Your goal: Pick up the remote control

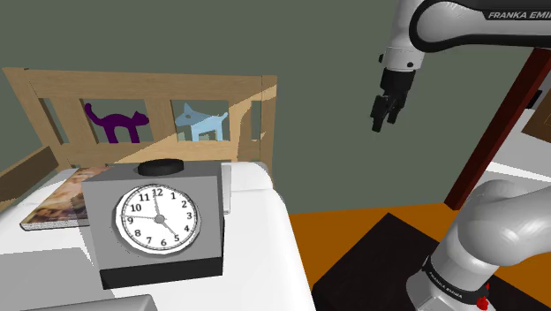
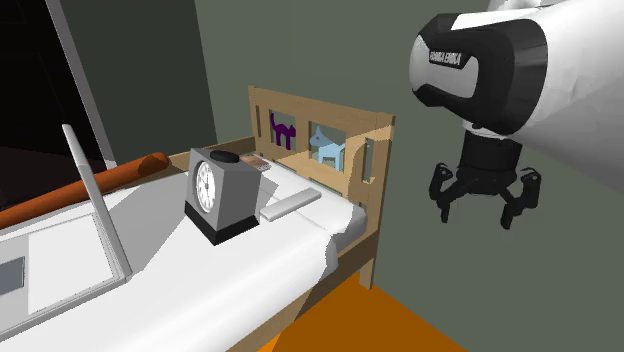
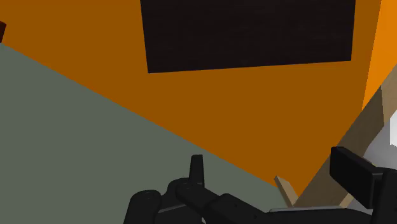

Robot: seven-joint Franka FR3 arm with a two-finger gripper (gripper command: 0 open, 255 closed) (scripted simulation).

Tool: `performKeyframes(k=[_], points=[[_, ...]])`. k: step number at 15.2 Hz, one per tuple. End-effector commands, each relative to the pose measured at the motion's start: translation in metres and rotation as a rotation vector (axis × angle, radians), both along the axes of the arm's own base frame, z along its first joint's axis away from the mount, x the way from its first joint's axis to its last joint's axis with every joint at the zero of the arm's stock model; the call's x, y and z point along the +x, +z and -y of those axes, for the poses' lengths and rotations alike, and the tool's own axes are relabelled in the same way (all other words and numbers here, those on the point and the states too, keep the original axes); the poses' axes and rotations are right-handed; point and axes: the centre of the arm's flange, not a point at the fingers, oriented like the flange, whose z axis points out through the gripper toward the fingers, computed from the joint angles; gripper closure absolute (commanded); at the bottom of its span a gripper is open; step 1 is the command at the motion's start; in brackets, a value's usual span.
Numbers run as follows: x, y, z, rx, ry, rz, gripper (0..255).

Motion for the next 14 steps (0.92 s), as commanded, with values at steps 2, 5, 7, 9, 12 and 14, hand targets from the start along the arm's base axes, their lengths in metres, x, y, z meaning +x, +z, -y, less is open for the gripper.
performKeyframes(k=[2,5,7,9,12,14], points=[[0.004,-0.004,-0.012,0.001,-0.010,0.001,0],[0.017,-0.015,-0.047,0.004,-0.038,0.004,0],[0.026,-0.022,-0.070,0.005,-0.058,0.006,0],[0.036,-0.029,-0.093,0.007,-0.077,0.007,0],[0.051,-0.040,-0.128,0.010,-0.106,0.010,0],[0.062,-0.047,-0.150,0.012,-0.125,0.012,0]])
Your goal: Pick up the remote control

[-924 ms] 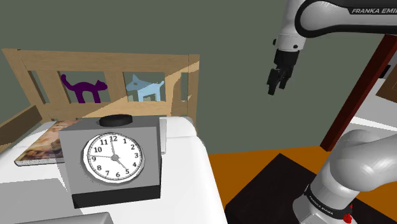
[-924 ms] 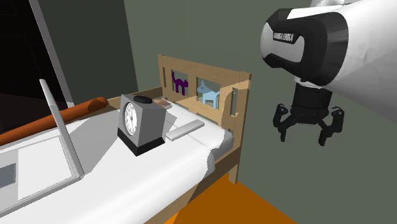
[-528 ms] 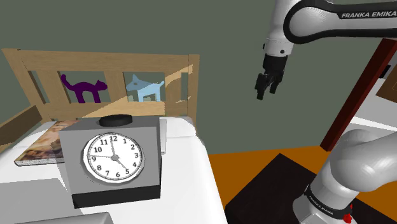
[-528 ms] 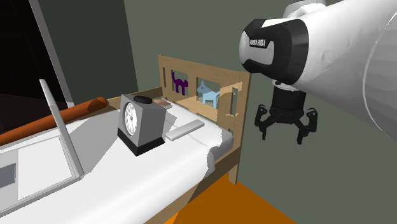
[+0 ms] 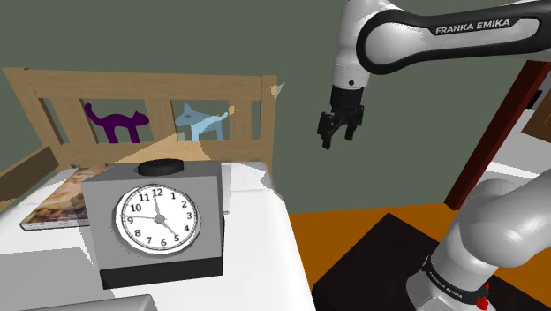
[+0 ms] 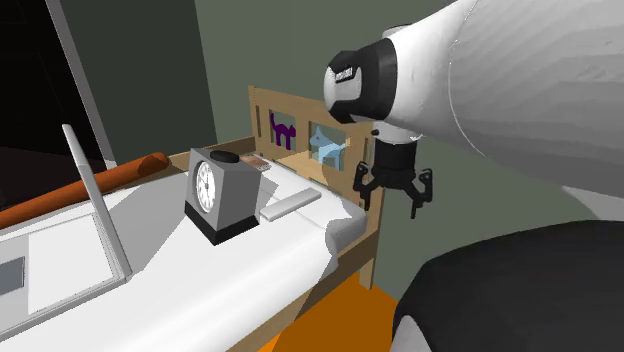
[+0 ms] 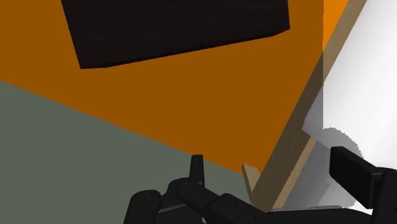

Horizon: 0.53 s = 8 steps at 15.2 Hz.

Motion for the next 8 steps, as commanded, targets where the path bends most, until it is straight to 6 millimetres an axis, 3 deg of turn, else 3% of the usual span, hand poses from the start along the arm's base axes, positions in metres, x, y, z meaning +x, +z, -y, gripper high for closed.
performKeyframes(k=[1,8], points=[[0.010,-0.009,-0.025,0.003,-0.021,0.002,0],[0.052,-0.034,-0.102,0.009,-0.088,0.009,0]])
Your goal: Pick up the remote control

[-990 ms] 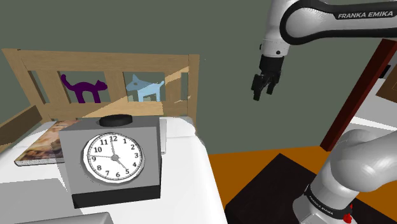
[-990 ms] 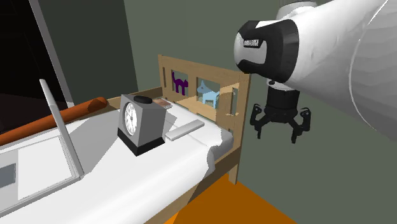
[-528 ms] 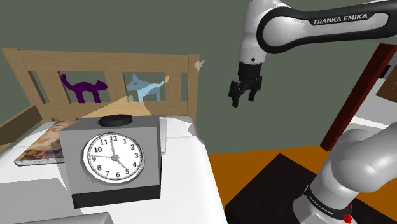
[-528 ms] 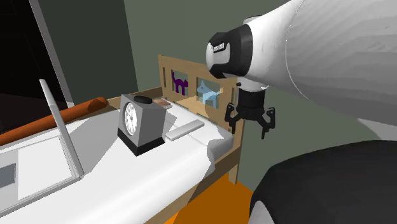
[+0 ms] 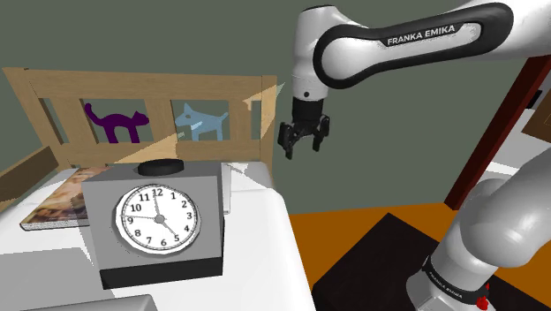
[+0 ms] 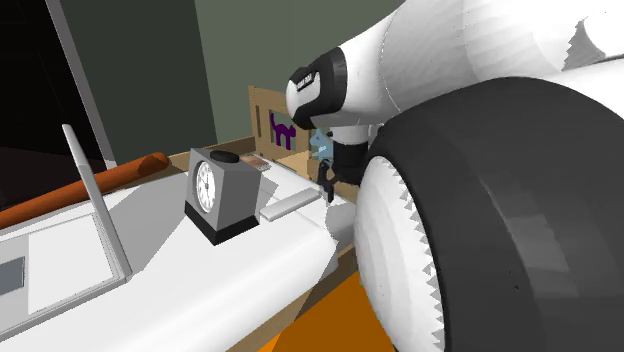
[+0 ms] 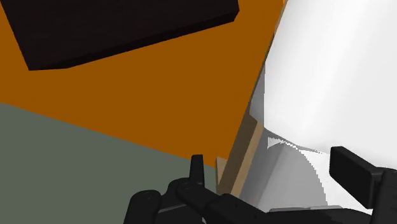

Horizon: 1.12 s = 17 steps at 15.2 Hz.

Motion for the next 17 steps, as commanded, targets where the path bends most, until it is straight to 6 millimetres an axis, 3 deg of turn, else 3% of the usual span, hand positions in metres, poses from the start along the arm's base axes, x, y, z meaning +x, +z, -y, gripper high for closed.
performKeyframes(k=[1,17], points=[[0.012,-0.011,-0.022,0.003,-0.021,0.002,0],[0.129,-0.063,-0.187,0.017,-0.175,0.017,0]])
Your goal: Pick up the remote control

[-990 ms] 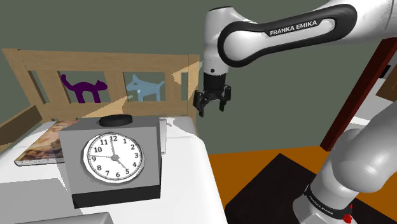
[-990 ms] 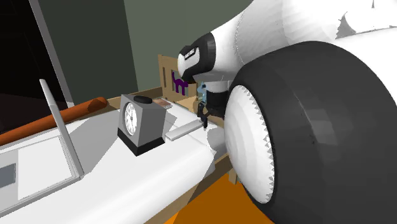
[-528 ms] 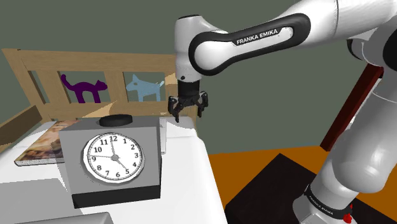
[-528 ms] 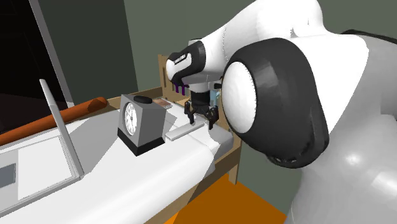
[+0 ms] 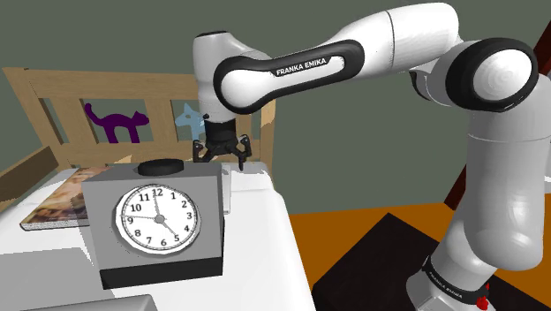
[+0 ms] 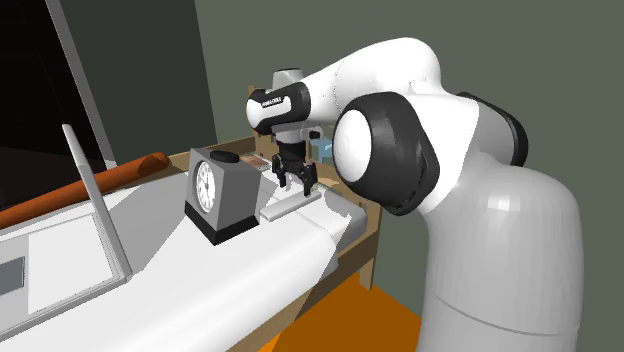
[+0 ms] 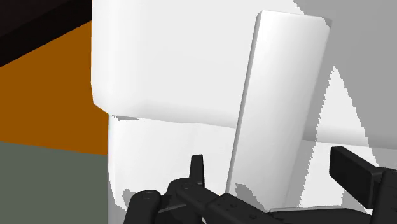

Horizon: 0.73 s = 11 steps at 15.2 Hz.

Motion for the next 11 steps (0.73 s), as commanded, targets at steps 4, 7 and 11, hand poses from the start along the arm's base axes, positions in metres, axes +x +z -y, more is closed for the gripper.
performKeyframes(k=[4,7,11], points=[[0.009,-0.023,-0.010,0.001,-0.014,0.001,0],[0.009,-0.039,-0.010,0.001,-0.014,0.001,0],[0.009,-0.047,-0.010,0.001,-0.014,0.001,255]])
